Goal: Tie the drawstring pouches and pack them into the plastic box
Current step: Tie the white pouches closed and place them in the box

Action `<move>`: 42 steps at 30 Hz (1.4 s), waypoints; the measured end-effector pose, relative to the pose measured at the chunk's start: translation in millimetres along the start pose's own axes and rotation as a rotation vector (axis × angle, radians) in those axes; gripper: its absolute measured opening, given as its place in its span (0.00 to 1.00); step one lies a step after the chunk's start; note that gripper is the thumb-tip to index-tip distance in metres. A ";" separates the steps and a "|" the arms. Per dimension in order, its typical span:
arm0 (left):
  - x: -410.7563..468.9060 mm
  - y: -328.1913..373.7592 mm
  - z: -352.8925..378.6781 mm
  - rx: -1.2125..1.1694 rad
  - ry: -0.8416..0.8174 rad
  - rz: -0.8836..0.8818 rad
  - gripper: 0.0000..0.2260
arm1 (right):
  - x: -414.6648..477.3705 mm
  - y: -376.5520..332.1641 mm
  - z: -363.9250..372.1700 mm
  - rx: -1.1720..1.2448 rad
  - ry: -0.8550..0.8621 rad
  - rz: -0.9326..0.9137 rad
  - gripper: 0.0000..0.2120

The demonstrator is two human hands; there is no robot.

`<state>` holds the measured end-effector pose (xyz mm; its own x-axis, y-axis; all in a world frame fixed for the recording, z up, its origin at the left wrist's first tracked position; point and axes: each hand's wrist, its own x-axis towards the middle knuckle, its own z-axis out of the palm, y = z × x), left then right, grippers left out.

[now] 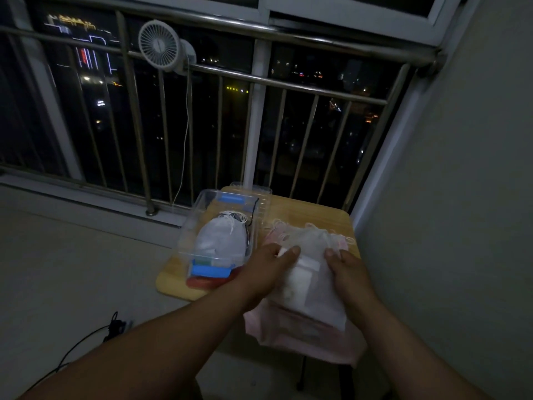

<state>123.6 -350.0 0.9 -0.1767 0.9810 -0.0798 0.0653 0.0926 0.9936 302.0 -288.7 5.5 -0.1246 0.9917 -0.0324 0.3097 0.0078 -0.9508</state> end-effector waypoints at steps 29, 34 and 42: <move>71.2 -12.1 -120.6 1.043 0.381 0.138 0.17 | 64.5 -15.1 129.7 -0.550 -0.132 -0.385 0.07; 83.1 -4.0 -78.6 0.996 0.358 0.270 0.13 | 71.6 12.1 92.0 -0.526 -0.088 -0.303 0.07; 101.1 -27.0 22.7 0.851 0.126 0.339 0.16 | 84.8 78.3 9.1 -0.506 0.037 0.020 0.09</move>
<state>126.3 -249.4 -35.9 -0.1188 0.9572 0.2640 0.8237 -0.0535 0.5645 307.1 -205.2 -74.5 -0.0834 0.9961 -0.0290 0.7307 0.0413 -0.6814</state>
